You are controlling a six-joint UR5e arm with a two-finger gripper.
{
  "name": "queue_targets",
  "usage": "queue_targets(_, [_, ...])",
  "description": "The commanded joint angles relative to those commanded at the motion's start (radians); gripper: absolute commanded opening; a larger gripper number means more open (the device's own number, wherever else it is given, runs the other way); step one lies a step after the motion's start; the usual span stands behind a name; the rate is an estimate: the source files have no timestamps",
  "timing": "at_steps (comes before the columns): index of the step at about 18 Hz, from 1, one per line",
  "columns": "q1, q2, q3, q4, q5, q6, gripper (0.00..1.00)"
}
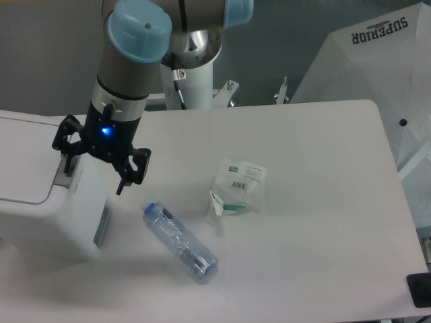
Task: Open the trash can
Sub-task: 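Push the trash can lid open with the gripper, then lift the gripper up away from the opened trash can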
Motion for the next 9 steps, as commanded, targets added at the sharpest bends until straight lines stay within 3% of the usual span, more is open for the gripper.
queue_targets(9, [0.000,-0.008,0.002,0.002,0.002,0.002,1.00])
